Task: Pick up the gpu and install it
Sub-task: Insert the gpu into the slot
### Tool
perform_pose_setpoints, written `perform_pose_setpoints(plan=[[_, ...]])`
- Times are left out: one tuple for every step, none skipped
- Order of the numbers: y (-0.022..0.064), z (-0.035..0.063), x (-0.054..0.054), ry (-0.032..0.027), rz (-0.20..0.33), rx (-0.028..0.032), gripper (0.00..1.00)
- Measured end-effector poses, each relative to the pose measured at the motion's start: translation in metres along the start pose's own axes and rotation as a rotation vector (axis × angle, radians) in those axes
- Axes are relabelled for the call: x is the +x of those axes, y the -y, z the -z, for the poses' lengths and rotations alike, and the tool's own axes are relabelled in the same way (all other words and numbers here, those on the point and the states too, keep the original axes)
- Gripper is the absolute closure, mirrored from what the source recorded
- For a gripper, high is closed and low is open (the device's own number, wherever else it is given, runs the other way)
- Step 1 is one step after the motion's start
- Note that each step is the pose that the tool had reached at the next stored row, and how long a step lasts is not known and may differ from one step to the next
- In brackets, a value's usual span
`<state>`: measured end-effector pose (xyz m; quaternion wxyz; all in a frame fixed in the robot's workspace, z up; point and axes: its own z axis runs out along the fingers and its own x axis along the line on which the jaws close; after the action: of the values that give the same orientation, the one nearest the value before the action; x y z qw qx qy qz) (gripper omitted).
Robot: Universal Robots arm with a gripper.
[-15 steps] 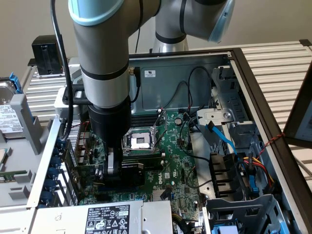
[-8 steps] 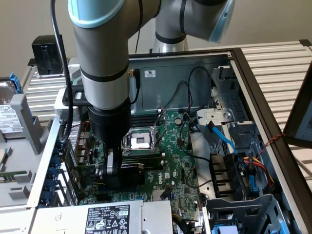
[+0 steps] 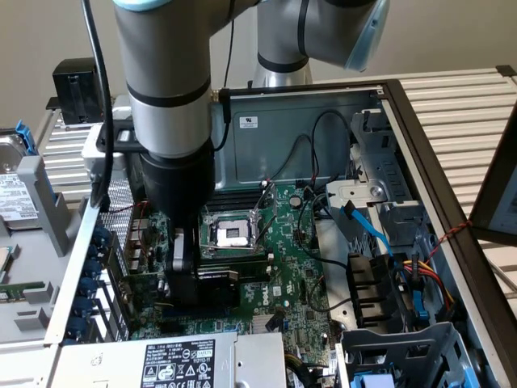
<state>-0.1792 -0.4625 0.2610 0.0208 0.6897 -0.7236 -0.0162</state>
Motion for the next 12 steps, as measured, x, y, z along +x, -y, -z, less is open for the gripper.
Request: perform_pose_setpoints(plan=[[-0.0003, 0.0045, 0.0, -0.0005, 0.0, 0.0, 0.47], [-0.0007, 0.009, 0.0, -0.0007, 0.0, 0.0, 0.47], [-0.001, 0.0138, 0.0, -0.001, 0.0, 0.0001, 0.47], [-0.0013, 0.0181, 0.0, -0.0014, 0.0, 0.0001, 0.47], [-0.0015, 0.0226, 0.0, -0.002, 0.0, 0.0001, 0.47], [-0.0018, 0.0269, 0.0, -0.0028, 0.0, 0.0, 0.47], [-0.002, 0.0308, 0.0, -0.0033, 0.0, 0.0002, 0.47], [-0.0022, 0.0349, 0.0, -0.0042, 0.0, 0.0002, 0.47], [-0.0024, 0.0388, 0.0, -0.005, 0.0, 0.0001, 0.47], [-0.0026, 0.0423, 0.001, -0.0051, 0.0, 0.0002, 0.47], [-0.0027, 0.0442, 0.001, -0.0052, 0.0, 0.0003, 0.47], [-0.0027, 0.0441, 0.001, -0.005, 0.0, 0.0003, 0.47]])
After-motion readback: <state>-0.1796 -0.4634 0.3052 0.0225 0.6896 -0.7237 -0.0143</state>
